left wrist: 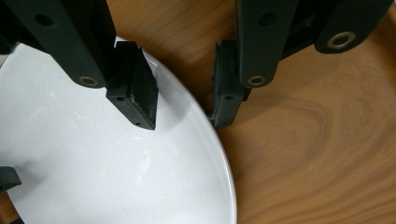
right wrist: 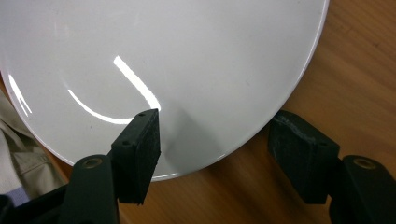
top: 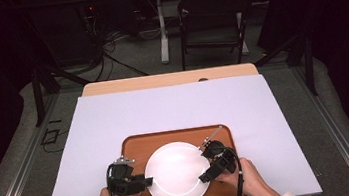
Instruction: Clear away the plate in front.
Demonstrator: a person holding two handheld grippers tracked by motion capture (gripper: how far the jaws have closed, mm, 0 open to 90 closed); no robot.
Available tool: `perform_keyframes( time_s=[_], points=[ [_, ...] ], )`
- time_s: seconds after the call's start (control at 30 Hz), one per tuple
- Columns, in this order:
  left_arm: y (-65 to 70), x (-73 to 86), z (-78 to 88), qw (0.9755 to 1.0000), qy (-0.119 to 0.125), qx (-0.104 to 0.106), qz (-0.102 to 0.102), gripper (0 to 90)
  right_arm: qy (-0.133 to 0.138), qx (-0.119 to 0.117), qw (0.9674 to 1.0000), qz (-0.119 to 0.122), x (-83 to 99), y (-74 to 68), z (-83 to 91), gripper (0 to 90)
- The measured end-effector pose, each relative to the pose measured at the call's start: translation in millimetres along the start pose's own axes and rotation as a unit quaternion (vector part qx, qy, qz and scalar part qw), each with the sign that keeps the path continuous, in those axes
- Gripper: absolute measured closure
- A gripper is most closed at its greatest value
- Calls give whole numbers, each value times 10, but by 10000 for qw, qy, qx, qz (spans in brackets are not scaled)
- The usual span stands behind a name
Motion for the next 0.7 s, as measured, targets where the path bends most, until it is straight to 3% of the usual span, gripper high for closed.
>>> perform_keyframes(
  time_s=[0.1,0.13,0.27,0.33,0.43,0.53,0.7],
  points=[
    [0,-13,8,10000,14,-22,-34,517,63,-42,10000,2,-10,-6,26,313],
    [-9,-24,12,9998,39,-160,-106,484,76,-23,10000,43,-12,5,40,302],
    [-37,-81,45,9987,187,-381,-264,348,197,12,9996,183,-36,33,101,245],
    [-55,-114,74,9979,275,-457,-357,329,301,31,9992,267,-56,44,143,216],
    [-81,-190,136,9970,466,-445,-437,257,468,96,9979,432,-87,61,219,169],
    [-116,-292,211,9949,674,-555,-497,220,620,144,9966,525,-115,87,290,140],
    [-146,-448,372,9892,936,-731,-862,159,865,251,9934,713,-169,98,426,89]
  ],
)
Point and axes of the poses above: each handheld gripper's, and its own axes: z roughly backward along the jaws, x roughly out of its underside, y roughly to its right, the point moved 8 cm from there along -z, roughly forward along the jaws, and after that the axes turned 11 degrees about -x, right-handed, at the moved point
